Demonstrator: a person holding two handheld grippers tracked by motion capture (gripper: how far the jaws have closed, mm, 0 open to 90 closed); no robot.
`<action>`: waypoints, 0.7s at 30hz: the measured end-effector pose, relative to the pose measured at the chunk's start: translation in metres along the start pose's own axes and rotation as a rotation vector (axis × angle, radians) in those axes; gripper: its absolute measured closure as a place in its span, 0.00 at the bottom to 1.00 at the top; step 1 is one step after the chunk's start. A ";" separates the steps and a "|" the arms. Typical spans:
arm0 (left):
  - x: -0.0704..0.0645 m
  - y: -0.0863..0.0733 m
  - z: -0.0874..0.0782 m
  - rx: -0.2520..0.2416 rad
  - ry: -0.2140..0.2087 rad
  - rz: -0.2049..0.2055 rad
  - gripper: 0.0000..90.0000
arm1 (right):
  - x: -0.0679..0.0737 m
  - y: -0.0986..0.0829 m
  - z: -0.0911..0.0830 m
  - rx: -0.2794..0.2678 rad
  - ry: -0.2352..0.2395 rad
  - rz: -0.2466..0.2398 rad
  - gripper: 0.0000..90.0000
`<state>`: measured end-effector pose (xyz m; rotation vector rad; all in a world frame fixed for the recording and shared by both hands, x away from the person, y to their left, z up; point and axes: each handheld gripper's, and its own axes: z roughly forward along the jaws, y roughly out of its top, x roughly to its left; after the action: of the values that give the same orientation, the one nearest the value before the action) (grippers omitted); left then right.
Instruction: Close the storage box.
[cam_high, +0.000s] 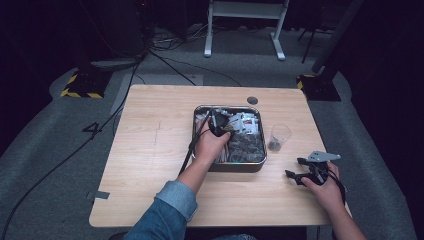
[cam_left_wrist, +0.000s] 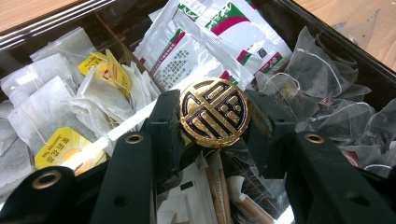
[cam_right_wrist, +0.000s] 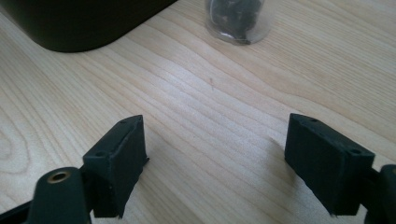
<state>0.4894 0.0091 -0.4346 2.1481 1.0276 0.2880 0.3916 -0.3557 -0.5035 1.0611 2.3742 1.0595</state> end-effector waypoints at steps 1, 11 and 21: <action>0.000 -0.001 0.000 -0.004 0.002 -0.001 0.65 | 0.000 0.000 0.000 0.000 0.000 0.000 0.23; 0.001 -0.001 0.002 -0.014 -0.007 -0.019 0.65 | 0.000 0.000 0.000 0.000 0.001 -0.002 0.23; 0.001 -0.003 0.001 -0.027 -0.022 -0.026 0.63 | 0.000 0.000 0.000 0.000 0.002 -0.001 0.23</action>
<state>0.4889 0.0108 -0.4376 2.1076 1.0331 0.2643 0.3916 -0.3557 -0.5035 1.0591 2.3758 1.0605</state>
